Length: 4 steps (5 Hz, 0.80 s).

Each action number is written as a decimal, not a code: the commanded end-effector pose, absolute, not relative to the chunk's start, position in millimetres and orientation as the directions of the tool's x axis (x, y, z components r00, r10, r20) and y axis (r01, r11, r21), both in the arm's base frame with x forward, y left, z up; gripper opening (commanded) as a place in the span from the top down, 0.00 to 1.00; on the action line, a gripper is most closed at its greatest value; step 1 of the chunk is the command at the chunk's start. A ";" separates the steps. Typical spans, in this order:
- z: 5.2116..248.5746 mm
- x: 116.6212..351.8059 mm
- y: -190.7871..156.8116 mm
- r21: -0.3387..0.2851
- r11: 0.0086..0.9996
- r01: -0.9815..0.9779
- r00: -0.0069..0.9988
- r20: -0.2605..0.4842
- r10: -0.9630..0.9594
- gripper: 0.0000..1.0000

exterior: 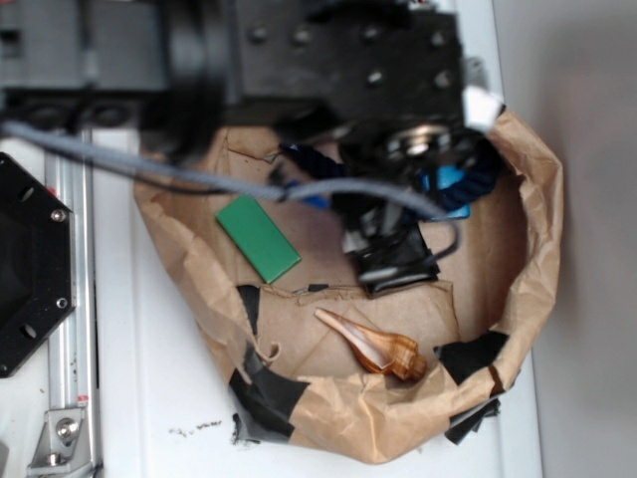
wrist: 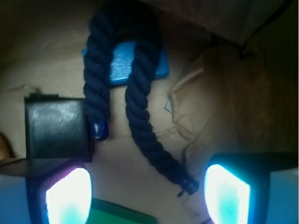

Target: Grab the green block.

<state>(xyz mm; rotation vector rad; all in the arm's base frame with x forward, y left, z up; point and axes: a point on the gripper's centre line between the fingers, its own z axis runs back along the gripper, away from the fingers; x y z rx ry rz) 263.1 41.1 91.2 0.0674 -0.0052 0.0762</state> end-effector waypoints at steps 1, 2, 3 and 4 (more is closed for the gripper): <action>102.6 254.4 43.4 0.071 0.911 0.406 0.910 0.062 -0.410 0.00; 91.9 242.6 57.1 0.061 0.782 0.621 0.782 0.023 -0.623 0.00; 72.6 235.9 59.7 0.001 0.661 0.750 0.661 -0.003 -0.750 0.00; 55.8 231.4 52.8 -0.033 0.637 0.770 0.636 -0.036 -0.771 0.00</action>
